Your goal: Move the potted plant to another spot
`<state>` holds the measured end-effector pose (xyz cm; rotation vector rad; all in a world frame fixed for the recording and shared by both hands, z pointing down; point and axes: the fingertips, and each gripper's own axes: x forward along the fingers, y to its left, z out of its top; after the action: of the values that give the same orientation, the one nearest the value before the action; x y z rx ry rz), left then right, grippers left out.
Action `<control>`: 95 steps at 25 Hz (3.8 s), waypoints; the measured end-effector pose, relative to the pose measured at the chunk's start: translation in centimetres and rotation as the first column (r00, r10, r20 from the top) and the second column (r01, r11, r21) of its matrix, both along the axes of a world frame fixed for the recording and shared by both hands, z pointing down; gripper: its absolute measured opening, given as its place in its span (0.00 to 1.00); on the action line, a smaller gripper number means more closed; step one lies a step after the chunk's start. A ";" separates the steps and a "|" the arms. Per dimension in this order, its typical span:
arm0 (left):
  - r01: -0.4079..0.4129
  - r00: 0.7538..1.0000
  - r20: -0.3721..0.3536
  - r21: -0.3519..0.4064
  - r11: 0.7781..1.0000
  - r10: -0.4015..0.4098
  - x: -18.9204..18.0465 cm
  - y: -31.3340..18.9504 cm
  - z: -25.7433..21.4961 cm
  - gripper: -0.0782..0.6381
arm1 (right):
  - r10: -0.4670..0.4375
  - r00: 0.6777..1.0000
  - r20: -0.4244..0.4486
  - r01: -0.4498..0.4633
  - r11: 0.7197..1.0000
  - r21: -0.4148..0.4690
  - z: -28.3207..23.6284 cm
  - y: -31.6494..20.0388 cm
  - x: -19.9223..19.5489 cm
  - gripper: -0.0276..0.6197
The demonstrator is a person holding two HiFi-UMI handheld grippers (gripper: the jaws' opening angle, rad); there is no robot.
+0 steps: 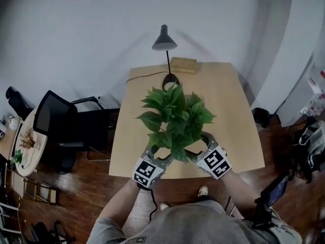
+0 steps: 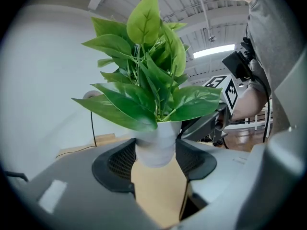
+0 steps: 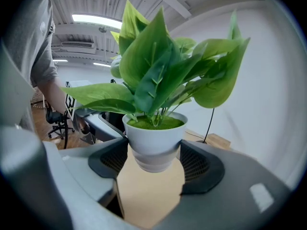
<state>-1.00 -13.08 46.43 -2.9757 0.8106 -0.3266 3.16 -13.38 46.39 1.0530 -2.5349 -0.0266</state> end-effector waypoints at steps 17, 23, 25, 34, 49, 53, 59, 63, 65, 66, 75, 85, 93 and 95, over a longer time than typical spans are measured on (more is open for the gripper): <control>-0.031 0.999 0.043 -0.055 0.998 0.033 14.5 -1.9 2.4 0.46 | 0.049 0.998 0.030 -0.047 0.997 -0.064 2.8 -1.7 14.7 0.58; -0.075 0.996 0.037 -0.077 0.994 0.078 15.7 -3.6 3.3 0.46 | 0.089 0.996 0.030 -0.086 0.993 -0.083 3.4 -3.2 15.7 0.58; -0.093 0.995 0.033 -0.087 0.992 0.096 15.9 -3.7 3.9 0.46 | 0.108 0.994 0.018 -0.106 0.990 -0.097 4.1 -3.2 16.0 0.58; -0.155 0.988 0.009 -0.097 0.983 0.157 17.1 -5.6 6.3 0.46 | 0.178 0.984 0.003 -0.177 0.977 -0.118 6.4 -4.7 17.1 0.58; -0.141 0.986 0.067 -0.171 0.975 0.154 27.4 -10.0 11.8 0.46 | 0.173 0.985 -0.007 -0.171 0.964 -0.205 11.9 -9.2 27.3 0.58; -0.133 0.985 0.081 -0.191 0.972 0.151 28.5 -11.0 13.3 0.46 | 0.170 0.985 -0.013 -0.168 0.960 -0.226 13.4 -10.2 28.3 0.58; -0.120 0.984 0.102 -0.204 0.972 0.143 30.1 -12.9 15.7 0.46 | 0.161 0.987 -0.026 -0.162 0.957 -0.239 15.9 -12.1 30.0 0.58; -0.106 0.984 0.122 -0.207 0.973 0.133 31.0 -13.5 17.2 0.46 | 0.152 0.988 -0.026 -0.154 0.956 -0.250 17.3 -12.7 30.8 0.58; -0.099 0.983 0.133 -0.205 0.974 0.128 31.3 -13.8 17.8 0.46 | 0.150 0.988 -0.026 -0.152 0.955 -0.255 18.0 -13.0 31.1 0.58; -0.097 0.982 0.138 -0.204 0.974 0.127 31.4 -14.0 18.1 0.46 | 0.150 0.988 -0.025 -0.151 0.954 -0.257 18.3 -13.2 31.2 0.58; -0.075 0.978 0.179 -0.184 0.980 0.108 31.7 -14.2 20.2 0.46 | 0.140 0.988 -0.065 -0.153 0.955 -0.254 20.7 -13.4 31.5 0.58; -0.065 0.981 0.173 -0.154 0.986 0.091 31.9 -14.2 20.5 0.47 | 0.143 0.982 -0.122 -0.167 0.962 -0.216 21.3 -13.6 31.8 0.58; 0.005 0.984 0.175 -0.165 0.986 0.024 30.6 -14.4 20.9 0.46 | 0.157 0.979 -0.134 -0.185 0.954 -0.237 22.0 -12.7 32.3 0.58; 0.029 0.984 0.179 -0.166 0.986 0.001 29.9 -14.0 20.7 0.46 | 0.161 0.980 -0.115 -0.185 0.952 -0.244 21.8 -12.2 32.4 0.58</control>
<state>28.85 -27.11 67.17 -3.0349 0.8228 -0.6854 35.60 -25.58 68.21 1.1362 -2.2790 0.2841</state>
